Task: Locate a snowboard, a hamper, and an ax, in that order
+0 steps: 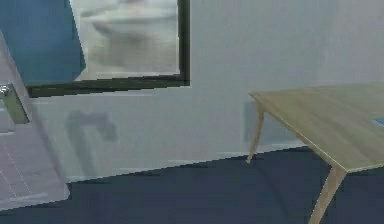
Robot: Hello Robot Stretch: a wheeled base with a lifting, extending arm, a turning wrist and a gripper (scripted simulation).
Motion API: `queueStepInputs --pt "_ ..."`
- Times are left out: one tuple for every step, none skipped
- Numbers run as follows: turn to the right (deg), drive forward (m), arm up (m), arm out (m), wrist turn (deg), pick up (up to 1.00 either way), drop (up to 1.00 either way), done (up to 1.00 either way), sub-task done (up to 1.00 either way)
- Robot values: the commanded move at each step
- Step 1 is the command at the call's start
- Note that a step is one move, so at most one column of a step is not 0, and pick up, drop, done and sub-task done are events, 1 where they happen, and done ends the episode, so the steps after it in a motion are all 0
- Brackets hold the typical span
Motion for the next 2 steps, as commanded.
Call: queueStepInputs --pt "-45.0 0.00 0.00 0.00 0.0 0.00 0.00 0.00 0.00" --pt "-18.0 0.00 0.00 0.00 0.0 0.00 0.00 0.00 0.00"
